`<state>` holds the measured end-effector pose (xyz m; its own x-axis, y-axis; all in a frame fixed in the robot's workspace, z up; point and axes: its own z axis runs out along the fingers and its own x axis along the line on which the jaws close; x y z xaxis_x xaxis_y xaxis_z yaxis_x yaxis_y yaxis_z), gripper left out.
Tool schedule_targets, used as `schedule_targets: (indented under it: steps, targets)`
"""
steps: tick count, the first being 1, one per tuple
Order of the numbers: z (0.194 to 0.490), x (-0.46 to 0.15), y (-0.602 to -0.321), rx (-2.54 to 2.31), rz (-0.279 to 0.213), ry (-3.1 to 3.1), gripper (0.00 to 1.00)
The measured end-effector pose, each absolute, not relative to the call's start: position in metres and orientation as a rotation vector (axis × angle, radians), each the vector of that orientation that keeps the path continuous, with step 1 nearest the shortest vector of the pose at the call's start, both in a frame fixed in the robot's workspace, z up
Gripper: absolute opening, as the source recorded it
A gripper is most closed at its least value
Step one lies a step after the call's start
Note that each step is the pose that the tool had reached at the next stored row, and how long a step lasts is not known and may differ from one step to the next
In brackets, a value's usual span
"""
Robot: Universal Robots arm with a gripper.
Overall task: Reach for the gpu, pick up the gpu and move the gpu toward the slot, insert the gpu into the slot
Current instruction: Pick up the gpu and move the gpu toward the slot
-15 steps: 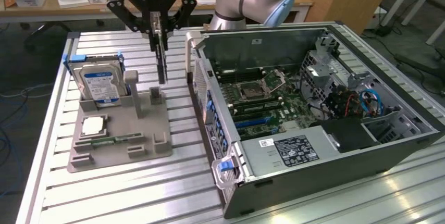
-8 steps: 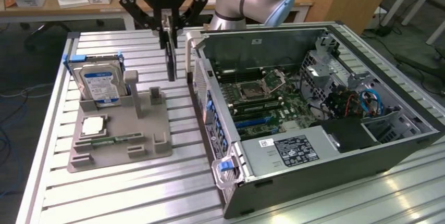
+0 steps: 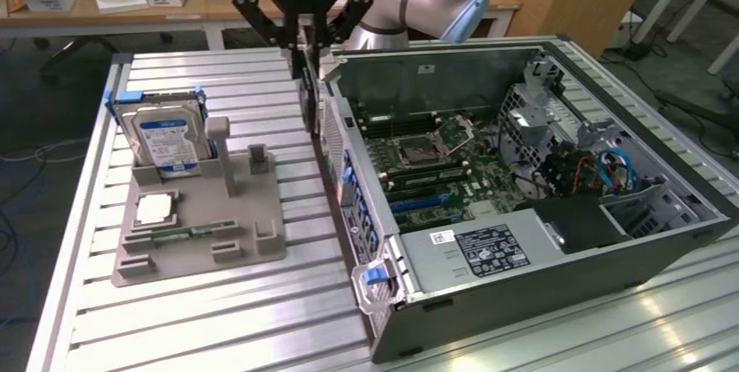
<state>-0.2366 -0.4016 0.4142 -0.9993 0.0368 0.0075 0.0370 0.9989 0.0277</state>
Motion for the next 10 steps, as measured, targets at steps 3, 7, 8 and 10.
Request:
schedule_targets:
  steps: [3,7,8,10]
  targets:
    - [0.414,-0.224,-0.402,-0.058,-0.043,-3.129,0.26]
    - [0.414,-0.209,-0.402,-0.058,-0.043,-3.122,0.26]
    - [0.414,-0.205,-0.402,-0.058,-0.043,-3.12,0.26]
    - [0.414,-0.199,-0.402,-0.058,-0.043,-3.116,0.26]
